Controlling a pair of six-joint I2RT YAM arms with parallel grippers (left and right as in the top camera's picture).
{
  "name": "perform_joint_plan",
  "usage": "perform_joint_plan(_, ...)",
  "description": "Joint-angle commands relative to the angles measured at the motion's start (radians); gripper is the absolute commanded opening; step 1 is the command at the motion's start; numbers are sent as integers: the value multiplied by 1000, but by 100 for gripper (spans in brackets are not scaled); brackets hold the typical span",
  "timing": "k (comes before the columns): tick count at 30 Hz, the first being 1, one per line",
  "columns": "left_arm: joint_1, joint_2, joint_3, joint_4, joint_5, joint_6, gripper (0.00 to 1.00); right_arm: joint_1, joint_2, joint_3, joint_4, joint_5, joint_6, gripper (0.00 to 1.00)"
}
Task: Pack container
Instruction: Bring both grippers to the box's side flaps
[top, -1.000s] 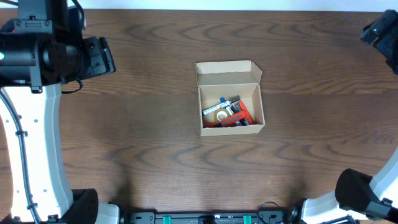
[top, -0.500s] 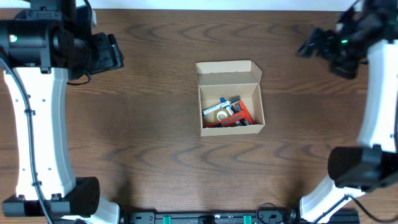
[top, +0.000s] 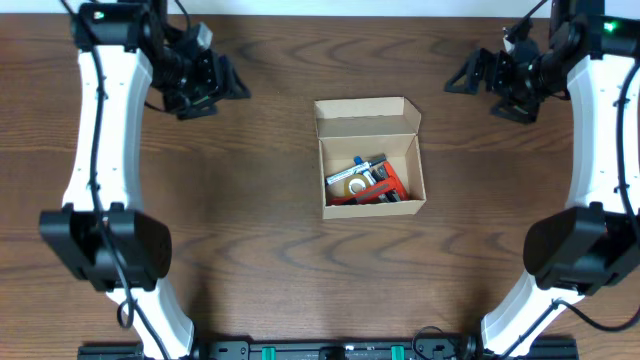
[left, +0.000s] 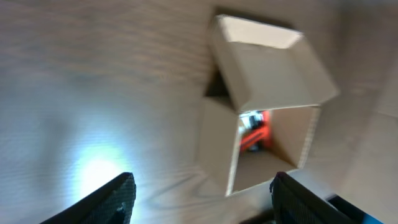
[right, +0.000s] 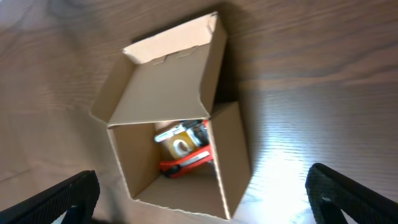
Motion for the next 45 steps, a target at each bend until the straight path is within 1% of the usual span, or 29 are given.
perform_joint_plan(1, 3, 17, 6, 34, 203, 36, 69, 4, 43, -16, -2, -101, -23, 99)
perform_joint_plan(7, 5, 48, 6, 51, 213, 29, 69, 1, 89, -87, 35, -132, -11, 99)
perform_joint_plan(12, 21, 111, 6, 26, 217, -47, 68, -12, 102, -192, 123, -130, 63, 99)
perform_joint_plan(16, 39, 173, 6, 5, 215, -36, 68, -29, 102, -265, 180, -132, 107, 99)
perform_joint_plan(21, 56, 236, 6, 13, 226, -28, 68, -50, 102, -315, 195, -100, 110, 99)
perform_joint_plan(23, 57, 263, 6, 12, 266, -14, 68, -60, 102, -350, 219, -97, 114, 99)
perform_joint_plan(26, 56, 304, 6, 16, 354, 20, 67, -80, 102, -413, 281, -148, 109, 98)
perform_joint_plan(28, 55, 330, 6, 17, 383, 26, 67, -93, 102, -444, 315, -194, 109, 99)
perform_joint_plan(31, 54, 350, 6, 17, 396, 44, 66, -102, 102, -475, 359, -253, 110, 99)
perform_joint_plan(33, 54, 354, 5, 19, 396, 48, 62, -103, 102, -488, 379, -264, 116, 98)
perform_joint_plan(35, 54, 359, 5, 26, 396, 51, 46, -102, 102, -500, 399, -264, 132, 90)
perform_joint_plan(36, 55, 360, 5, 29, 396, 51, 41, -102, 102, -505, 409, -264, 140, 87)
perform_joint_plan(37, 55, 363, 5, 32, 397, 51, 38, -102, 102, -509, 416, -265, 144, 80)
perform_joint_plan(38, 55, 364, 5, 32, 397, 51, 37, -102, 102, -509, 420, -265, 147, 76)
perform_joint_plan(39, 55, 365, 5, 32, 397, 51, 37, -102, 102, -509, 422, -265, 147, 74)
perform_joint_plan(40, 55, 365, 5, 32, 396, 51, 38, -102, 102, -509, 427, -264, 150, 75)
perform_joint_plan(42, 55, 365, 1, 41, 393, 53, 41, -102, 102, -509, 434, -264, 156, 82)
perform_joint_plan(43, 55, 365, 0, 45, 390, 53, 41, -102, 102, -509, 437, -264, 158, 82)
perform_joint_plan(44, 55, 365, -6, 56, 390, 54, 41, -102, 102, -509, 441, -264, 161, 81)
perform_joint_plan(45, 55, 365, -15, 68, 390, 54, 37, -102, 103, -509, 445, -264, 164, 69)
